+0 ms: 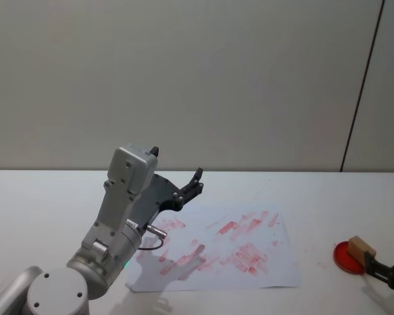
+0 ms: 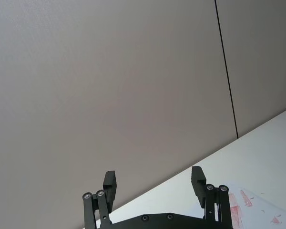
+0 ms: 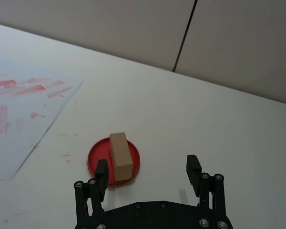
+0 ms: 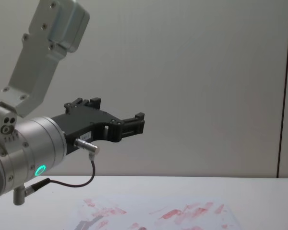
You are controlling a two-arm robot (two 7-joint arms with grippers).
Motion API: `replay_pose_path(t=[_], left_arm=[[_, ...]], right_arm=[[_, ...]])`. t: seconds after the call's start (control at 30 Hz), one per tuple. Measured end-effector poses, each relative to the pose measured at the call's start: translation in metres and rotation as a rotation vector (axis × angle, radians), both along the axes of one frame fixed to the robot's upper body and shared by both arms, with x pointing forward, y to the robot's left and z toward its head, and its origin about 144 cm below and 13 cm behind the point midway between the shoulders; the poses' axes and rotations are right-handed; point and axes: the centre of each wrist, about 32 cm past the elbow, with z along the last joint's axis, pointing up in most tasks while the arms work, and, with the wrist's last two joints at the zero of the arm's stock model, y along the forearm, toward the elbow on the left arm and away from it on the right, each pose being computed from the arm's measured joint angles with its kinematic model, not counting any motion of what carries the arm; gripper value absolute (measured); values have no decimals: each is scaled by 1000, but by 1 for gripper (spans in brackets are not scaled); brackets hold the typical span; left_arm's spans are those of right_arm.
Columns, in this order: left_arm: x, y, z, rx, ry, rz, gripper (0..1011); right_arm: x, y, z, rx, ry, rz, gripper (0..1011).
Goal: Use the one hand to pick up the stamp and affix it onto the A4 paper.
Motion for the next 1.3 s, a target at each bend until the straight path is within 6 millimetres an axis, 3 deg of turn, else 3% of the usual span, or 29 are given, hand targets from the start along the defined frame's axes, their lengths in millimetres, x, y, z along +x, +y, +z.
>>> replay_pose_path(t=[1.3], left_arm=[[0, 0, 0, 0, 0, 0, 1002]], right_arm=[[33, 11, -19, -46, 87, 51, 1001]])
